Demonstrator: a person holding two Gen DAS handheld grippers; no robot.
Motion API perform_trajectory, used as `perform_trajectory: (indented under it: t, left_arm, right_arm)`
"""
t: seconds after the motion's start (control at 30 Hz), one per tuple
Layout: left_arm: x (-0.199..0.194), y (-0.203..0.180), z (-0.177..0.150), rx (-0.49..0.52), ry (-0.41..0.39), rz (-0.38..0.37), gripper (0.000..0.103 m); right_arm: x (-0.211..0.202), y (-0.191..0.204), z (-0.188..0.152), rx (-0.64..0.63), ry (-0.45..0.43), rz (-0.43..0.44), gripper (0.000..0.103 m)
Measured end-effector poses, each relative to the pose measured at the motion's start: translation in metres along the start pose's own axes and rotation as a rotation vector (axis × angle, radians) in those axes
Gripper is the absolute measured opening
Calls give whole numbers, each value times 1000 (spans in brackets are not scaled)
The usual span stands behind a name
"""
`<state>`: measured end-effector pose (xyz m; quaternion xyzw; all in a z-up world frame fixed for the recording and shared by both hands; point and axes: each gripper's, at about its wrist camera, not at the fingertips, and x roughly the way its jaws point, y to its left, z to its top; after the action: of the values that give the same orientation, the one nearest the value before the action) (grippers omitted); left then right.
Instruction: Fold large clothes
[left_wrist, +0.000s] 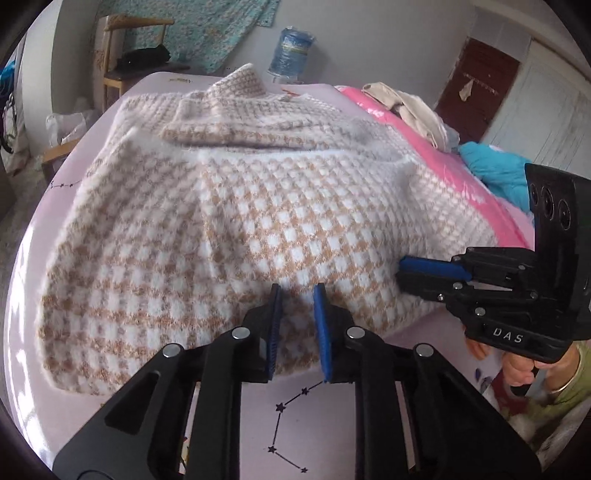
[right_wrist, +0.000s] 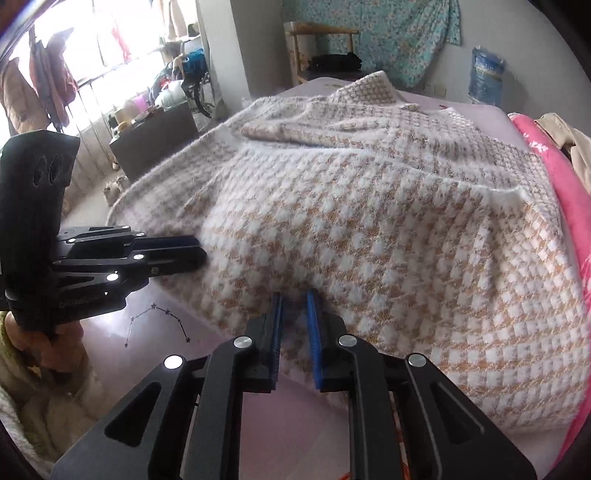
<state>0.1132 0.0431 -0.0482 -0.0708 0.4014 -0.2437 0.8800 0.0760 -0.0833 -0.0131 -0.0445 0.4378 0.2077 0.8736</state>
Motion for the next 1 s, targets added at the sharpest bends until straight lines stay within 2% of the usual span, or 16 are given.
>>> perform_trajectory:
  t: [0.1,0.17,0.23,0.3,0.4,0.47,0.53,0.57,0.63,0.73,0.8,0.83,0.87,0.9,1.0]
  left_arm:
    - [-11,-8,10,35,-64,-22,18]
    - [-2,-8,15,37,-55,0,18]
    - [21,-7,15,35,11,47,20]
    - [20,-8,18,35,-4,42,19]
    - [9,-12,32,41,-69,-2,18]
    - [18,-14,39,44,-65,16,18]
    - [38,-10,40,27,-17,46,20]
    - [43,-7,40,13,-10,48,20]
    - [35,-5,45,3,-20,42,20]
    - [27,0,49,3,-68,49,20]
    - [39,9,50,-21,-29,95,20]
    - [47,17,50,-51,-9,90,20]
    - [44,24,51,-89,-26,56,20]
    - [41,27,53,-106,-27,52,20]
    - [26,41,56,-106,-75,125,20]
  right_arm:
    - [-11,-4,11,15,-59,-10,13]
    - [2,-11,12,38,-43,-19,13]
    - [14,-14,11,35,-35,-15,12]
    - [8,-10,20,17,-14,-29,12]
    - [-4,-12,34,23,-70,-28,12]
    - [5,-18,42,31,-81,-52,12]
    - [28,-27,41,50,-36,-39,12]
    - [30,-28,41,53,-42,-35,12]
    - [25,-24,49,36,-23,-46,12]
    - [20,-28,58,46,-67,-57,12]
    - [40,-40,59,82,-28,-83,12]
    - [46,-45,58,104,-25,-58,11]
    - [46,-49,59,120,-30,-39,11]
    - [44,-50,62,122,-16,-32,11]
    - [26,-61,66,140,-63,-89,11]
